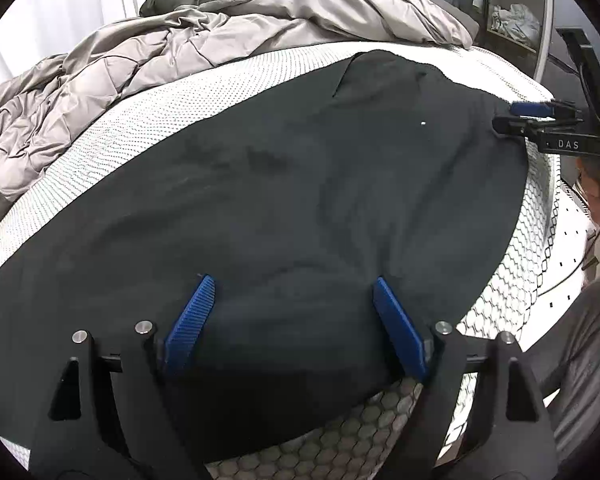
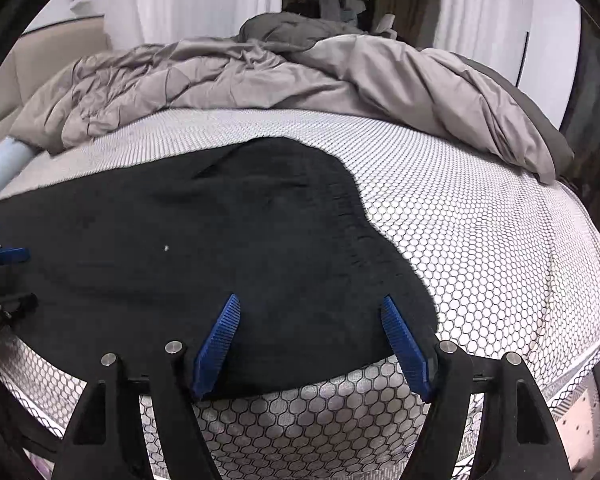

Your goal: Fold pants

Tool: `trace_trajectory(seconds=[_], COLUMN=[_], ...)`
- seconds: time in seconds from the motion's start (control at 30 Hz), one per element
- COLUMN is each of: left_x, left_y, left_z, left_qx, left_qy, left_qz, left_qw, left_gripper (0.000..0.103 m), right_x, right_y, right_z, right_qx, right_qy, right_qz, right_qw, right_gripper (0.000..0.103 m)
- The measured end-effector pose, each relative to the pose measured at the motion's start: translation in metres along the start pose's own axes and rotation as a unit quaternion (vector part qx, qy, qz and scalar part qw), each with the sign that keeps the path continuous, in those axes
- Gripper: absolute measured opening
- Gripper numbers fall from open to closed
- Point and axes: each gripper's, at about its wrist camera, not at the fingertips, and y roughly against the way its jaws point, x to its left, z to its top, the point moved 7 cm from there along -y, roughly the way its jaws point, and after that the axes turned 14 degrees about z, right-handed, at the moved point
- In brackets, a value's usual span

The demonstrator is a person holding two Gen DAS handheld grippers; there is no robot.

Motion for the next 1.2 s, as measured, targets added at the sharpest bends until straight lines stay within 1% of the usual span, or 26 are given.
trace_trajectory(seconds=[0.1, 0.13, 0.2, 0.23, 0.27, 0.3, 0.37, 0.4, 0.43, 0.47, 0.5, 0.53, 0.57, 0.6, 0.63, 0.67, 0.7, 0.77, 0.8, 0.83, 0.9, 0.97, 1.0, 1.03, 1.13, 1.2], left_x=[0.004, 0.003, 0.007, 0.008, 0.009, 0.01, 0.005, 0.002, -0.001, -0.005, -0.007, -0.008, -0.009, -0.009, -0.009, -0.009, -0.008, -0.006, -0.006, -0.006, -0.006, -0.005, -0.003, -0.002, -0.002, 0.004], left_y=[-0.001, 0.0, 0.003, 0.005, 0.006, 0.007, 0.008, 0.008, 0.008, 0.006, 0.004, 0.002, -0.001, -0.002, -0.003, -0.004, -0.003, -0.004, -0.004, -0.005, -0.007, -0.011, -0.012, -0.012, -0.009, -0.008], left_z=[-0.005, -0.008, -0.008, -0.007, -0.005, -0.003, 0.002, 0.002, 0.003, 0.004, 0.004, 0.004, 0.005, 0.005, 0.005, 0.005, 0.005, 0.003, 0.003, 0.004, 0.006, 0.011, 0.014, 0.017, 0.027, 0.033], left_qx=[0.016, 0.019, 0.017, 0.019, 0.019, 0.018, 0.017, 0.016, 0.015, 0.014, 0.014, 0.014, 0.016, 0.017, 0.016, 0.014, 0.013, 0.013, 0.013, 0.011, 0.011, 0.017, 0.02, 0.026, 0.023, 0.021], left_qy=[0.003, -0.005, 0.001, 0.008, 0.016, 0.021, 0.025, 0.021, 0.017, 0.011, 0.008, 0.009, 0.013, 0.017, 0.021, 0.022, 0.022, 0.026, 0.029, 0.031, 0.038, 0.061, 0.077, 0.096, 0.107, 0.127], left_qz=[-0.021, -0.025, -0.032, -0.036, -0.042, -0.047, -0.057, -0.058, -0.056, -0.053, -0.05, -0.048, -0.048, -0.05, -0.053, -0.056, -0.057, -0.059, -0.06, -0.059, -0.055, -0.053, -0.051, -0.05, -0.059, -0.06], left_qw=[0.9996, 0.9995, 0.9994, 0.9991, 0.9988, 0.9985, 0.9979, 0.9979, 0.9982, 0.9984, 0.9986, 0.9987, 0.9986, 0.9985, 0.9982, 0.9981, 0.9981, 0.9978, 0.9977, 0.9977, 0.9977, 0.9966, 0.9955, 0.9938, 0.9922, 0.9899], left_gripper=[0.085, 0.085, 0.085, 0.085, 0.085, 0.085, 0.085, 0.085, 0.085, 0.085, 0.085, 0.086, 0.086, 0.087, 0.087, 0.087, 0.087, 0.088, 0.089, 0.09, 0.092, 0.092, 0.092, 0.092, 0.091, 0.091], right_x=[-0.026, -0.037, -0.063, -0.076, -0.079, -0.081, -0.077, -0.073, -0.072, -0.071, -0.072, -0.072, -0.076, -0.081, -0.086, -0.086, -0.084, -0.075, -0.071, -0.072, -0.075, -0.08, -0.08, -0.078, -0.071, -0.068], right_y=[0.003, 0.007, 0.015, 0.018, 0.022, 0.024, 0.024, 0.017, 0.009, 0.001, -0.003, -0.007, -0.009, -0.012, -0.014, -0.012, -0.006, 0.01, 0.01, 0.004, -0.012, -0.018, -0.017, -0.016, -0.024, -0.028], right_z=[-0.007, -0.009, -0.017, -0.02, -0.022, -0.023, -0.023, -0.023, -0.023, -0.023, -0.021, -0.021, -0.021, -0.019, -0.02, -0.02, -0.017, -0.008, -0.008, -0.013, -0.025, -0.026, -0.025, -0.021, -0.011, -0.006], right_qx=[0.001, -0.002, -0.009, -0.022, -0.031, -0.04, -0.049, -0.048, -0.048, -0.056, -0.067, -0.091, -0.102, -0.109, -0.11, -0.113, -0.121, -0.142, -0.138, -0.123, -0.086, -0.087, -0.089, -0.089, -0.089, -0.095], right_qy=[-0.047, -0.067, -0.116, -0.155, -0.179, -0.196, -0.218, -0.239, -0.259, -0.297, -0.32, -0.362, -0.385, -0.406, -0.424, -0.424, -0.415, -0.38, -0.377, -0.386, -0.409, -0.433, -0.431, -0.422, -0.402, -0.404], right_qz=[0.019, 0.015, 0.008, 0.033, 0.055, 0.07, 0.118, 0.16, 0.186, 0.23, 0.257, 0.297, 0.311, 0.32, 0.314, 0.31, 0.306, 0.295, 0.287, 0.275, 0.26, 0.278, 0.285, 0.287, 0.27, 0.257], right_qw=[0.999, 0.998, 0.993, 0.987, 0.982, 0.977, 0.968, 0.956, 0.947, 0.925, 0.91, 0.879, 0.863, 0.849, 0.842, 0.843, 0.848, 0.865, 0.87, 0.872, 0.871, 0.853, 0.851, 0.855, 0.87, 0.873], right_gripper=[0.074, 0.075, 0.075, 0.077, 0.077, 0.076, 0.076, 0.076, 0.074, 0.073, 0.071, 0.067, 0.059, 0.034, 0.015, 0.015, 0.013, 0.012, 0.012, 0.013, 0.014, 0.015, 0.018, 0.02, 0.023, 0.023])
